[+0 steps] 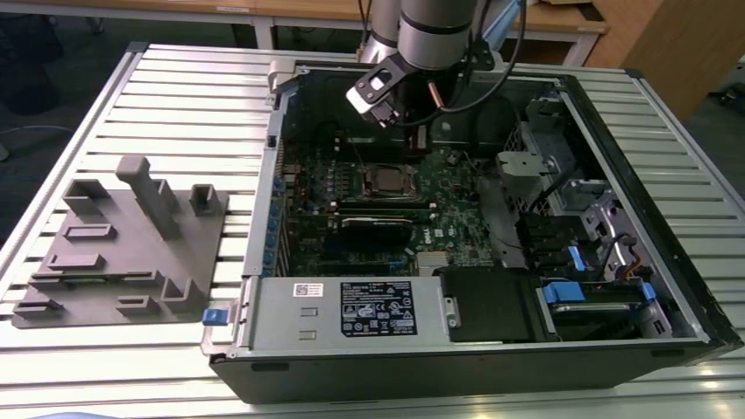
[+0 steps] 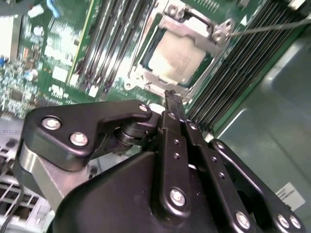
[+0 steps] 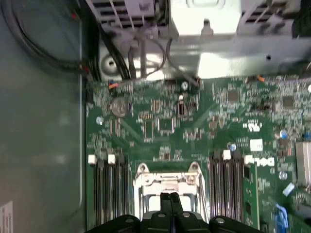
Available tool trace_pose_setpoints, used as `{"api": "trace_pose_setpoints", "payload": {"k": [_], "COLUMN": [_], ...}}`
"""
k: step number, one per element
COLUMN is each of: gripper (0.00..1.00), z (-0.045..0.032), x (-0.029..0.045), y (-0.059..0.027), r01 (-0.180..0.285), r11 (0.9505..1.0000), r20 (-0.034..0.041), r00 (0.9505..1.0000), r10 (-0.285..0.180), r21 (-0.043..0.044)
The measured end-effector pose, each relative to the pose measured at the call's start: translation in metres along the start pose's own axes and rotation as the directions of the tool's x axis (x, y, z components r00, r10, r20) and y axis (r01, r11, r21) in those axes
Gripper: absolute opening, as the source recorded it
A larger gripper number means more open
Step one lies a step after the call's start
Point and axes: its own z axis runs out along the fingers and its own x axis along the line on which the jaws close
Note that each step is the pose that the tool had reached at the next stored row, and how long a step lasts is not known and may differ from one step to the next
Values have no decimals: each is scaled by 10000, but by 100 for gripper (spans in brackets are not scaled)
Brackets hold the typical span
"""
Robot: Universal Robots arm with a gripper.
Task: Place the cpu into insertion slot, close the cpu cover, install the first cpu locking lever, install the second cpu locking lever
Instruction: 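Close the cpu cover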
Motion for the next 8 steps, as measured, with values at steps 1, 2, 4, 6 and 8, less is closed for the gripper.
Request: {"api": "trace_pose_setpoints", "payload": {"k": [1,2,4,6,8], "gripper": [11,11,11,11,11], "z": [2,1,2,3,4], "x": [0,-1,0,0,-1], "y": [0,-1,-1,0,-3], "r01": [-1,-2,-3,-2,-3], "r11": [10000,10000,10000,10000,10000], "r20": [3,6,5,5,5], "r00": [10000,10000,10000,10000,10000], "r10": [1,2,3,2,3], "r21": [41,49,58,66,69]}}
